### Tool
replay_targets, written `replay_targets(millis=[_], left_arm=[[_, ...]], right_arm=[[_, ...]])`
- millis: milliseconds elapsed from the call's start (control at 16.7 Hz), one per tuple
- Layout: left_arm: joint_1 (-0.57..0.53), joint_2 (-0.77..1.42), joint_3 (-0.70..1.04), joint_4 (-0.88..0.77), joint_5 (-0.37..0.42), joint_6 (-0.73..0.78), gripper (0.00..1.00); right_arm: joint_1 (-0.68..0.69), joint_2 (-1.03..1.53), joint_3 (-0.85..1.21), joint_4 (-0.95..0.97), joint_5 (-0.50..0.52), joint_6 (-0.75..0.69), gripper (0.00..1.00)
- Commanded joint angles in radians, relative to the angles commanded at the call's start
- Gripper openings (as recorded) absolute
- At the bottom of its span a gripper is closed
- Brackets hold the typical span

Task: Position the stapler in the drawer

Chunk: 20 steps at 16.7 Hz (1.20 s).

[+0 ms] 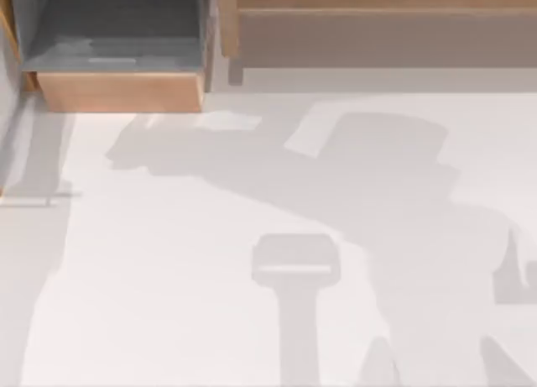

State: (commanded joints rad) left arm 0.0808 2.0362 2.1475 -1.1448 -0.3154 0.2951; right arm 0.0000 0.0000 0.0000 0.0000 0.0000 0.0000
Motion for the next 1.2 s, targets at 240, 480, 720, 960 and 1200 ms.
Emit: replay_targets(millis=[240,480,720,960,1200], left_arm=[[0.167,0.226,0.207,-0.117,0.091,0.091,0.00],[0.232,0.448,0.327,-0.211,0.225,0.097,0.00],[0.245,0.589,0.375,-0.283,0.308,0.091,0.00],[0.246,0.605,0.378,-0.295,0.316,0.090,0.00],[0.241,0.606,0.367,-0.285,0.314,0.092,0.00]], right_arm=[[0.000,0.000,0.000,0.000,0.000,0.000,1.00],[0.000,0.000,0.000,0.000,0.000,0.000,1.00],[0.000,0.000,0.000,0.000,0.000,0.000,1.00],[0.000,0.000,0.000,0.000,0.000,0.000,1.00],[0.000,0.000,0.000,0.000,0.000,0.000,1.00]])
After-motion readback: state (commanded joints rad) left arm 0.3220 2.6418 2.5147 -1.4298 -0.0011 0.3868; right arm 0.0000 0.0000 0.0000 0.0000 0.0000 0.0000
